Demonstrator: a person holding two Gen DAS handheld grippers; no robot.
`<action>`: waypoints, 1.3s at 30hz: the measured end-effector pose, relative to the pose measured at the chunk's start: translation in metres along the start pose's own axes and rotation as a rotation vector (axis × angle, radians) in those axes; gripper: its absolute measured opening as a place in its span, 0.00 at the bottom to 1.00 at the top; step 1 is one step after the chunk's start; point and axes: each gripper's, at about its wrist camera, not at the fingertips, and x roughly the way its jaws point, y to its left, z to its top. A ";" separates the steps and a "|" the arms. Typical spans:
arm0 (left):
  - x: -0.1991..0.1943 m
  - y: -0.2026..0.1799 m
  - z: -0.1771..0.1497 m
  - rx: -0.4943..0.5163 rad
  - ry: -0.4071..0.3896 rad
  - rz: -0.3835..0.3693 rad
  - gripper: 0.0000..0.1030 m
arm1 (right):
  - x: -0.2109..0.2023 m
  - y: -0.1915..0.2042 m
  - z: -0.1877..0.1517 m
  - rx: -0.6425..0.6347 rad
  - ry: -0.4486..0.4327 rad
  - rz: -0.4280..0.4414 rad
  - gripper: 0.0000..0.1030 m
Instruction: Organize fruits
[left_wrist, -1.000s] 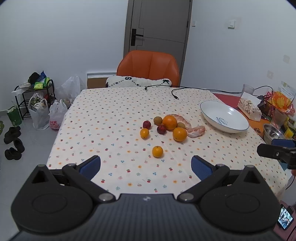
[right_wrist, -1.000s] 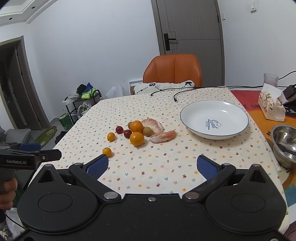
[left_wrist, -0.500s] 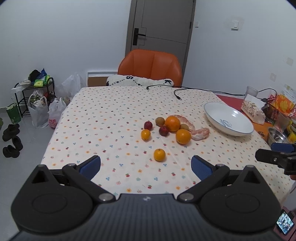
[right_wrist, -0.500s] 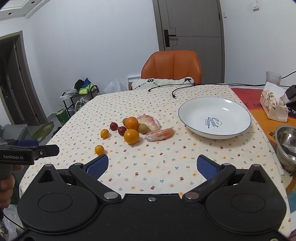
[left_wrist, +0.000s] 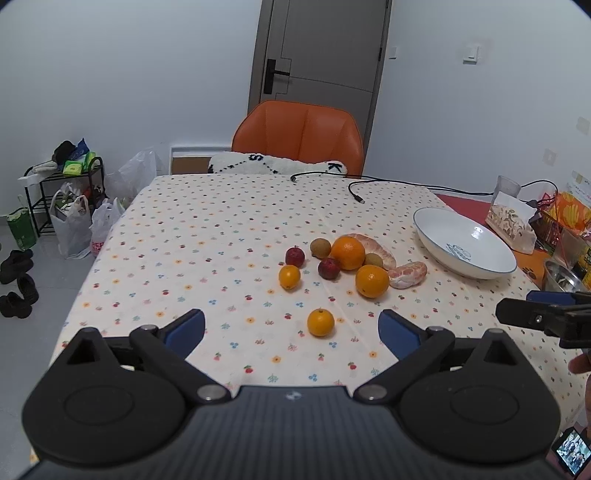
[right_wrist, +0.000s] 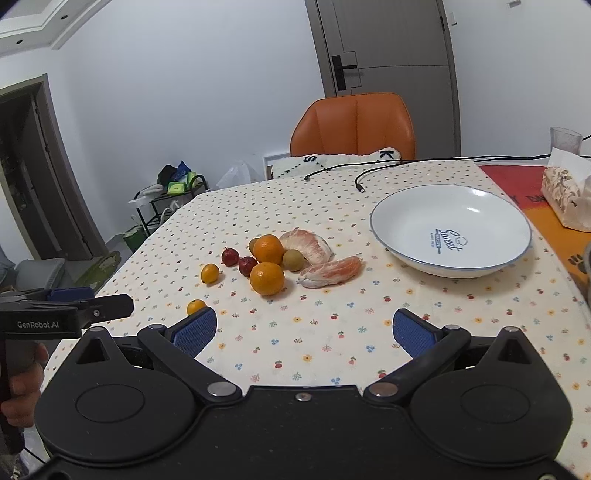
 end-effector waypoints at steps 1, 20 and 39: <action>0.003 -0.001 0.000 0.002 0.001 0.000 0.94 | 0.002 -0.001 0.000 0.001 -0.001 0.003 1.00; 0.059 -0.011 -0.003 -0.006 0.071 -0.059 0.56 | 0.043 -0.014 0.006 0.021 0.013 0.000 0.90; 0.096 -0.011 0.000 -0.022 0.093 -0.058 0.22 | 0.079 -0.029 0.011 0.036 0.052 -0.018 0.90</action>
